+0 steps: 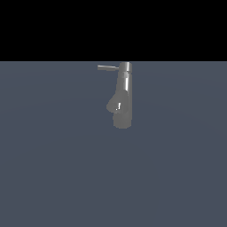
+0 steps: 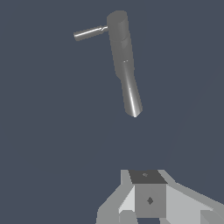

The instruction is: Turn on the faucet by rotating a designated handle.

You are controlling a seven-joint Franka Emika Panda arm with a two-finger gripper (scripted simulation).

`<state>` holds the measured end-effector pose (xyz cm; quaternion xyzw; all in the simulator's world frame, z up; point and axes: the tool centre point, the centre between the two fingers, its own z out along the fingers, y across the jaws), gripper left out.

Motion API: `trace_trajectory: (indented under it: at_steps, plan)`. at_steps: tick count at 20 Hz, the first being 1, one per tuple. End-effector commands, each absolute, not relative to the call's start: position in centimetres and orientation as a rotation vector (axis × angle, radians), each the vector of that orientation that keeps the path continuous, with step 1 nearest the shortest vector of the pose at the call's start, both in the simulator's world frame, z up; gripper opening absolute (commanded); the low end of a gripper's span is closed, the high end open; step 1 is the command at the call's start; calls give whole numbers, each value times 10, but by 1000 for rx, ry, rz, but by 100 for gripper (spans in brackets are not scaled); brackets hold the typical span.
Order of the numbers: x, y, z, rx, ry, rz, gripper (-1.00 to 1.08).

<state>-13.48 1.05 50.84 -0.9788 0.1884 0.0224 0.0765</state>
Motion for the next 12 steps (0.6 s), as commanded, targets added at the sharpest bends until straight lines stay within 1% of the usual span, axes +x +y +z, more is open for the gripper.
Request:
trace_trajectory:
  at_steps: [1,12]
  plan:
    - [-114,10,504,-2899,671,87,-100]
    - [-25,10,471,-2734,1126,166,-100]
